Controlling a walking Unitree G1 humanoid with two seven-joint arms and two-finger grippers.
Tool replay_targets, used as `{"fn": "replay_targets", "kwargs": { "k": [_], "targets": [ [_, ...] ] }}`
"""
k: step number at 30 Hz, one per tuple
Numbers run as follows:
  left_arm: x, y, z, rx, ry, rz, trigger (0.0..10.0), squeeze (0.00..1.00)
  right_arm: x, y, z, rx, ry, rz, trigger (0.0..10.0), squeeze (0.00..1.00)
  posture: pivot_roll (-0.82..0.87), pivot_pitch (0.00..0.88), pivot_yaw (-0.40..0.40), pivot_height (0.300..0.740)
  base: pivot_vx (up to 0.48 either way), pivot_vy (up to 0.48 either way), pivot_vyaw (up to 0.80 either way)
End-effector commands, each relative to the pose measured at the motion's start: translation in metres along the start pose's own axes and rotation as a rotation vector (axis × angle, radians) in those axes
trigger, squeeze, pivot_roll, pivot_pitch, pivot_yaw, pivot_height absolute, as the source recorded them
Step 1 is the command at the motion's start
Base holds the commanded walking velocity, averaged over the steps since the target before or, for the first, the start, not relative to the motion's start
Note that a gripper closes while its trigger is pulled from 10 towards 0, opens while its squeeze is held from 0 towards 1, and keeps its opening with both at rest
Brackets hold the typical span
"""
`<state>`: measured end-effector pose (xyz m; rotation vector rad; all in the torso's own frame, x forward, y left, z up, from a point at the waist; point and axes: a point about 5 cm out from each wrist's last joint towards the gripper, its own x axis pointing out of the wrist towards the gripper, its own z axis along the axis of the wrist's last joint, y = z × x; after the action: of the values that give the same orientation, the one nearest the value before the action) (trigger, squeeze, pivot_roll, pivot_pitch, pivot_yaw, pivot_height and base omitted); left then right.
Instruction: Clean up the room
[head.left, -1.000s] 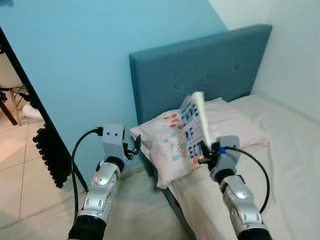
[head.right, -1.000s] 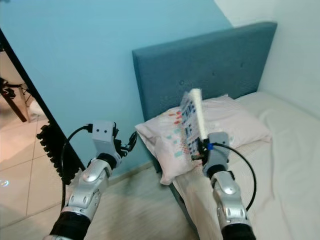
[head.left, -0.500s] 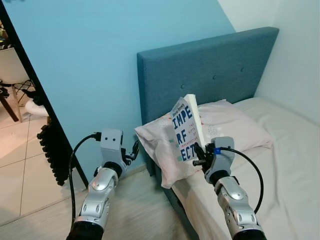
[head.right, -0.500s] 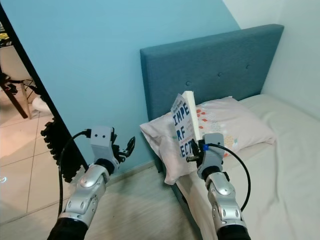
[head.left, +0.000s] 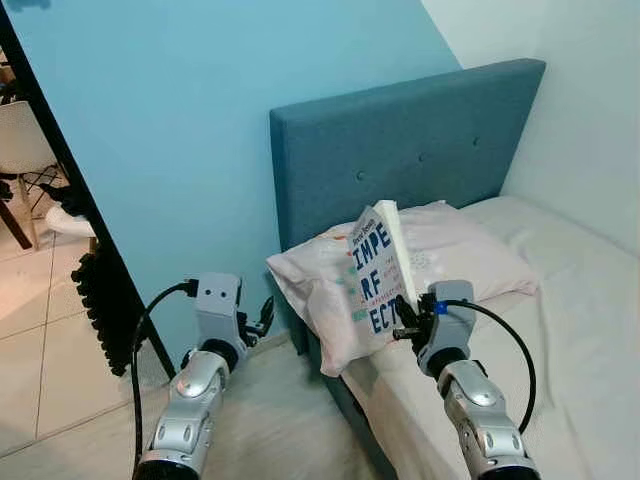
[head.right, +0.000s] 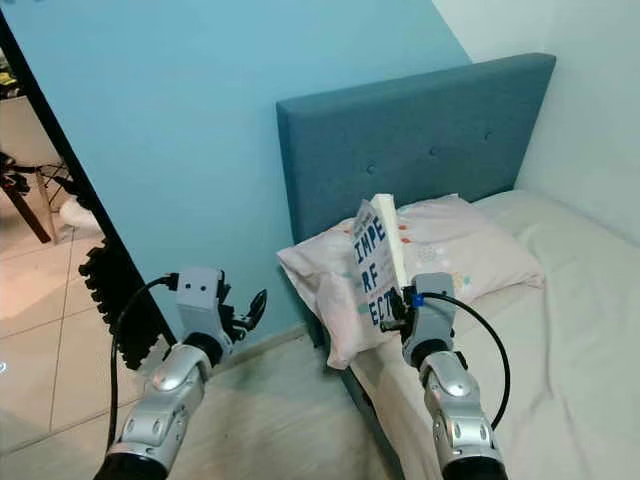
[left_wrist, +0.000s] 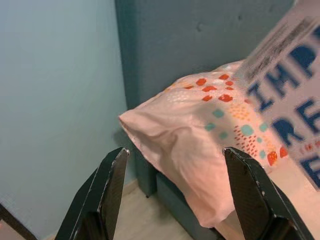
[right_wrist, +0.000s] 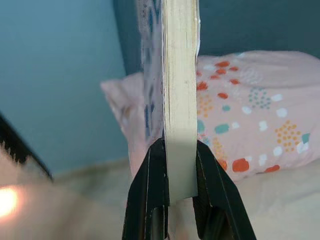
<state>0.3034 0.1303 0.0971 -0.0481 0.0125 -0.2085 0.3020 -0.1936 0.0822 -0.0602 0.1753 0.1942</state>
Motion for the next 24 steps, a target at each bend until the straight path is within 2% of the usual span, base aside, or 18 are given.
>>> {"fn": "replay_targets", "kwargs": {
  "k": [1,5,7,10,11,13,15,17,24],
  "targets": [
    [-0.003,0.002,-0.003,0.006,0.018,-0.014,10.0,0.0,0.001,0.002,0.01,-0.038,0.003,0.073,10.0,0.0,-0.03,0.007,0.03,0.68,0.0,0.0,0.0],
    [-0.005,0.001,-0.002,0.001,0.015,-0.032,10.0,0.0,-0.005,-0.002,0.011,-0.093,0.04,0.153,10.0,0.0,-0.03,0.009,0.031,0.67,0.0,0.0,0.0],
    [-0.006,0.0,-0.002,-0.01,0.012,-0.058,10.0,0.0,-0.013,-0.01,0.012,-0.156,0.079,0.226,10.0,0.0,-0.04,0.013,0.032,0.66,0.0,0.0,0.0],
    [-0.008,-0.003,-0.002,-0.02,0.01,-0.087,10.0,0.0,-0.02,-0.024,0.017,-0.198,0.1,0.249,10.0,0.0,-0.04,0.014,0.033,0.645,0.0,0.0,0.0],
    [-0.008,-0.003,-0.002,-0.02,0.01,-0.087,10.0,0.0,-0.02,-0.024,0.017,-0.198,0.1,0.249,10.0,0.0,-0.04,0.014,0.033,0.645,0.0,0.0,0.0],
    [-0.008,-0.004,-0.002,-0.016,0.013,-0.103,10.0,0.0,-0.026,-0.035,0.02,-0.214,0.116,0.26,10.0,0.0,-0.04,0.013,0.034,0.635,0.0,0.0,0.0],
    [-0.008,-0.004,-0.002,-0.016,0.013,-0.103,10.0,0.0,-0.026,-0.035,0.02,-0.214,0.116,0.26,10.0,0.0,-0.04,0.013,0.034,0.635,0.0,0.0,0.0],
    [-0.008,-0.004,-0.002,-0.013,0.017,-0.107,10.0,0.0,-0.031,-0.047,0.023,-0.233,0.136,0.26,10.0,0.0,-0.04,0.012,0.037,0.625,0.0,0.0,0.0],
    [-0.008,-0.006,-0.001,-0.015,0.017,-0.114,10.0,0.0,-0.037,-0.056,0.029,-0.236,0.144,0.263,10.0,0.0,-0.04,0.01,0.039,0.605,0.0,0.0,0.0]
  ]
}}
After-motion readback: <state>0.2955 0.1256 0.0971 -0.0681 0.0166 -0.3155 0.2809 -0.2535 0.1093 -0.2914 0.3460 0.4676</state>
